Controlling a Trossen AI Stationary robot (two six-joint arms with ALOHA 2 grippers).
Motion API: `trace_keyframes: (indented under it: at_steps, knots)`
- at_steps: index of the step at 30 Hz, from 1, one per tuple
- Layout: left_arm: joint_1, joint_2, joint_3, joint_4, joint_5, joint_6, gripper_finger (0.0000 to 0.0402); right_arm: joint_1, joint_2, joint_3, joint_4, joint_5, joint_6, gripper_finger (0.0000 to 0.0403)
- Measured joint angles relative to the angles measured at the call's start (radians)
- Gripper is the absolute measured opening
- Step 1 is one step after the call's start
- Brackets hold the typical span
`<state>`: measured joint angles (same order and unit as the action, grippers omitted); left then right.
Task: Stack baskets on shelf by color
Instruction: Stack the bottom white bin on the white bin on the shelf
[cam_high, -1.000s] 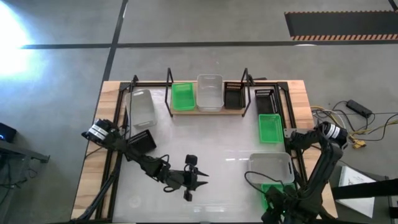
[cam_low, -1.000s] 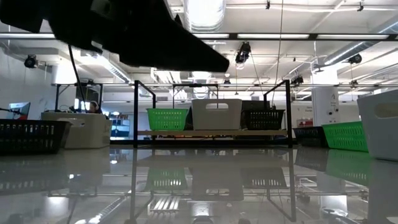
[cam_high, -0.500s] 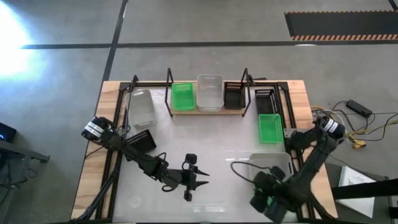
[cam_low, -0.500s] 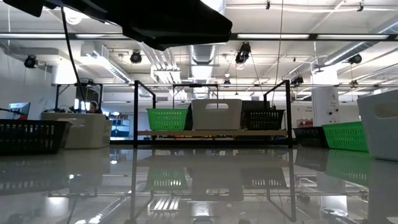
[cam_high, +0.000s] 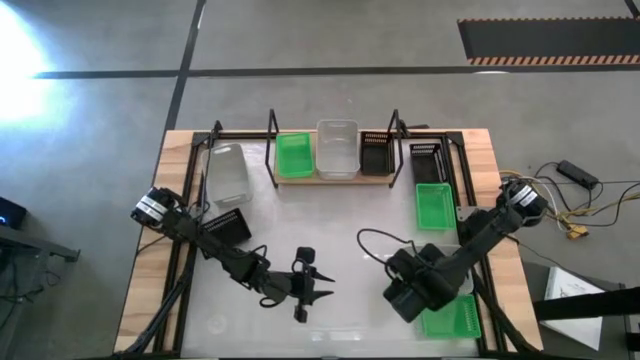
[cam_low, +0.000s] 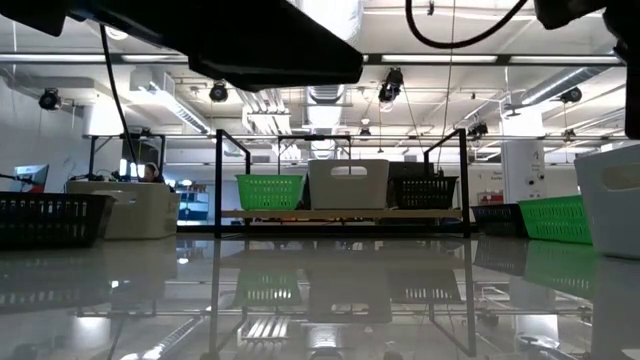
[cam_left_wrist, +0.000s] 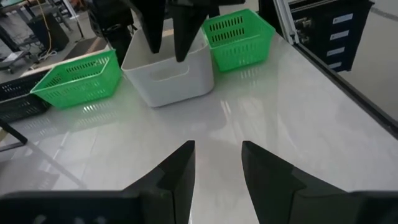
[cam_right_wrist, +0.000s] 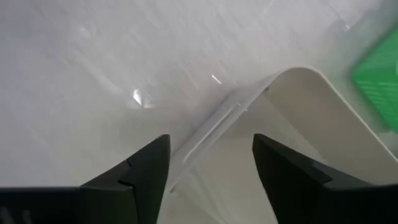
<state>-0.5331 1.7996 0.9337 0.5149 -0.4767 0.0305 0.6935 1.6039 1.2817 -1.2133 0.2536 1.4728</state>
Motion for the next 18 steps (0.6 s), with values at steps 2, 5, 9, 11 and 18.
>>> trace_keyframes:
  at_steps: [2, 5, 9, 11, 18]
  knots:
    - [-0.001, 0.0, -0.004, -0.001, 0.0, 0.0, 0.0116, -0.004, 0.0, -0.007, 0.011, -0.003, -0.001, 0.0203]
    - [-0.001, 0.0, -0.005, 0.0, 0.0, 0.0, 0.0116, -0.007, 0.0, -0.027, 0.039, -0.031, -0.005, 0.0173]
    - [-0.001, 0.0, -0.005, 0.0, 0.0, -0.001, 0.0116, -0.007, 0.001, -0.074, 0.089, -0.048, -0.02, 0.0133]
    - [-0.001, 0.0, -0.005, 0.0, 0.0, -0.001, 0.0116, -0.007, 0.001, -0.09, 0.123, -0.045, -0.047, 0.0115]
    - [-0.01, 0.0, -0.005, 0.0, 0.0, -0.002, 0.0116, -0.01, 0.002, -0.112, 0.347, -0.049, -0.27, 0.0034]
